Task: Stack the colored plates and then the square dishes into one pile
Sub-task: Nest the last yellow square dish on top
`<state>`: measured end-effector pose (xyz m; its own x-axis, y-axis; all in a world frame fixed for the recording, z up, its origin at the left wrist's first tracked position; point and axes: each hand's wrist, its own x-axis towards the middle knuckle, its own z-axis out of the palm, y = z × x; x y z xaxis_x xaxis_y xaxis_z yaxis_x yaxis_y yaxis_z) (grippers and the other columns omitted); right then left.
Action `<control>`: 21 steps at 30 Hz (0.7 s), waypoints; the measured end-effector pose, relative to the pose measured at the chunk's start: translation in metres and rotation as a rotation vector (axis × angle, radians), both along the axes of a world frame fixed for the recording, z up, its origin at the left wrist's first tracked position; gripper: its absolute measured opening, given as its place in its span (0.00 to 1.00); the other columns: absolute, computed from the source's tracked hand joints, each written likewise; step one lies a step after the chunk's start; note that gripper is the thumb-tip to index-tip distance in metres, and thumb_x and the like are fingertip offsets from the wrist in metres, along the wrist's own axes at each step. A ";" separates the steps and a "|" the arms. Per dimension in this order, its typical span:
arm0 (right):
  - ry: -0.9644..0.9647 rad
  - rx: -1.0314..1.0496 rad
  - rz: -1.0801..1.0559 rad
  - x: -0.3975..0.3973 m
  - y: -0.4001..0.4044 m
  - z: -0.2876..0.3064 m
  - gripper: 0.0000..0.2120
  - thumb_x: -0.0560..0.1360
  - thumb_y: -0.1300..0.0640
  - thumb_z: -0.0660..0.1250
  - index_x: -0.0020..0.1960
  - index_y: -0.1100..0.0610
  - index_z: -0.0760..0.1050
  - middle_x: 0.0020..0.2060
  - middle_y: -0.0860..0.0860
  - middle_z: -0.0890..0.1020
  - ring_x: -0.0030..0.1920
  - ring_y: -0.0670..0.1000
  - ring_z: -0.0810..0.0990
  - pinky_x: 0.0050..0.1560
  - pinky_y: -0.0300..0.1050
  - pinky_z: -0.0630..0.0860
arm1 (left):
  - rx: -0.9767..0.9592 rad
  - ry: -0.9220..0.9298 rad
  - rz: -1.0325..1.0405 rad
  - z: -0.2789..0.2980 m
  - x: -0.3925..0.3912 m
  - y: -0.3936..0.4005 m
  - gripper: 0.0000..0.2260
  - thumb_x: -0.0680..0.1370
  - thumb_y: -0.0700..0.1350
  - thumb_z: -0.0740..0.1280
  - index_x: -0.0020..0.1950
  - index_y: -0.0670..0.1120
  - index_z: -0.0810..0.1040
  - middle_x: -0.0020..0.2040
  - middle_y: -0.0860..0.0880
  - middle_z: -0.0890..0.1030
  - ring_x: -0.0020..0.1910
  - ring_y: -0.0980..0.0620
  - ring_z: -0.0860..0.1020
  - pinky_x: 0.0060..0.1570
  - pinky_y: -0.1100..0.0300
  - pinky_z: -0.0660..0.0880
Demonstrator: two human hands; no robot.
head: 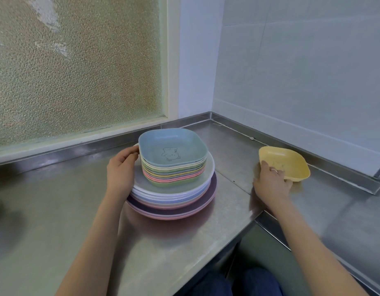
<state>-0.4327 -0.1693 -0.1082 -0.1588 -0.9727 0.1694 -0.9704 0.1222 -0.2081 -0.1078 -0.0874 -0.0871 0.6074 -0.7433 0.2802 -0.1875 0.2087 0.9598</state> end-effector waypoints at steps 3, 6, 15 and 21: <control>0.036 -0.082 0.023 -0.002 -0.001 -0.003 0.18 0.77 0.63 0.59 0.66 0.56 0.68 0.59 0.58 0.76 0.60 0.61 0.71 0.55 0.56 0.68 | -0.001 0.001 -0.001 -0.001 0.001 -0.001 0.14 0.77 0.37 0.60 0.56 0.44 0.83 0.53 0.47 0.84 0.55 0.52 0.79 0.60 0.56 0.72; -0.055 -0.148 0.073 0.000 0.000 -0.002 0.19 0.74 0.69 0.58 0.60 0.55 0.76 0.53 0.59 0.79 0.57 0.61 0.74 0.50 0.53 0.71 | -0.004 -0.003 0.000 -0.001 0.001 0.000 0.14 0.77 0.37 0.60 0.56 0.44 0.83 0.53 0.47 0.84 0.54 0.52 0.79 0.60 0.56 0.73; -0.458 -0.654 0.505 0.073 0.054 0.065 0.14 0.73 0.67 0.66 0.56 0.59 0.81 0.43 0.58 0.82 0.47 0.59 0.77 0.43 0.45 0.70 | -0.028 0.019 -0.006 0.001 -0.002 0.001 0.14 0.77 0.36 0.59 0.53 0.47 0.82 0.51 0.49 0.83 0.54 0.52 0.79 0.59 0.57 0.72; -0.490 -0.749 0.824 0.143 0.100 0.101 0.14 0.70 0.66 0.65 0.52 0.58 0.82 0.36 0.56 0.80 0.41 0.60 0.76 0.40 0.53 0.75 | -0.036 -0.023 -0.002 0.000 0.000 0.000 0.14 0.77 0.36 0.59 0.53 0.44 0.83 0.51 0.49 0.83 0.52 0.55 0.79 0.56 0.62 0.72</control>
<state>-0.2902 -0.0693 -0.0072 0.2563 -0.4996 0.8275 -0.4993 -0.8015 -0.3293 -0.1076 -0.0873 -0.0868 0.5989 -0.7340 0.3203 -0.2084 0.2434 0.9473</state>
